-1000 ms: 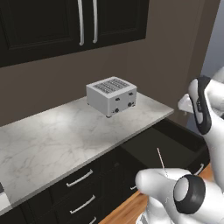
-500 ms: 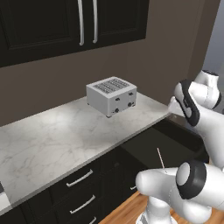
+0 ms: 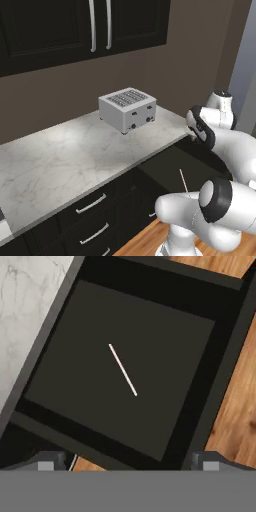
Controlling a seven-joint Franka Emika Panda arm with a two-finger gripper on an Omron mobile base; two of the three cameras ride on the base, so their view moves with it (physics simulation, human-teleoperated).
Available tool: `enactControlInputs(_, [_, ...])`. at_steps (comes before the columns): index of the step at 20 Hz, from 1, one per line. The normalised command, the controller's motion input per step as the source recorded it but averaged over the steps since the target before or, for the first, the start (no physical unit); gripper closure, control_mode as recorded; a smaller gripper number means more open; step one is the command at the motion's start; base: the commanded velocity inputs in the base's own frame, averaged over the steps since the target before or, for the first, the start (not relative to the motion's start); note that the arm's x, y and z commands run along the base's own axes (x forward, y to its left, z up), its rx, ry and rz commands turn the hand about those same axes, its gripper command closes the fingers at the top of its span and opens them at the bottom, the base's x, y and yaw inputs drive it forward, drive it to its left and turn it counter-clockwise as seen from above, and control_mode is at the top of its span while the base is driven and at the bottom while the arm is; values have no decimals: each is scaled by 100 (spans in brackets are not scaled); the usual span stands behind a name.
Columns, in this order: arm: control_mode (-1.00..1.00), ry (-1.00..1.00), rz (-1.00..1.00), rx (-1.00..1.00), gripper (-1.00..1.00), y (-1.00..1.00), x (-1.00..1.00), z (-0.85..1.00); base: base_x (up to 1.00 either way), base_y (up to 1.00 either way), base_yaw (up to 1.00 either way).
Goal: Take a straw from the drawer in front and place it inside the glass cup on the dining counter.
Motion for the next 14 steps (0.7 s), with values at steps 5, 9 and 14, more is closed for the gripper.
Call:
enactControlInputs(5, [-100, 0, 0, -13, -100, 0, 30, -30, 0, 0, 0])
enactControlInputs(9, [-100, 0, 0, -5, -100, 0, 28, -36, 0, 0, 0])
enactControlInputs(14, [-100, 9, 1, 0, -100, 0, 35, -36, 0, 0, 0])
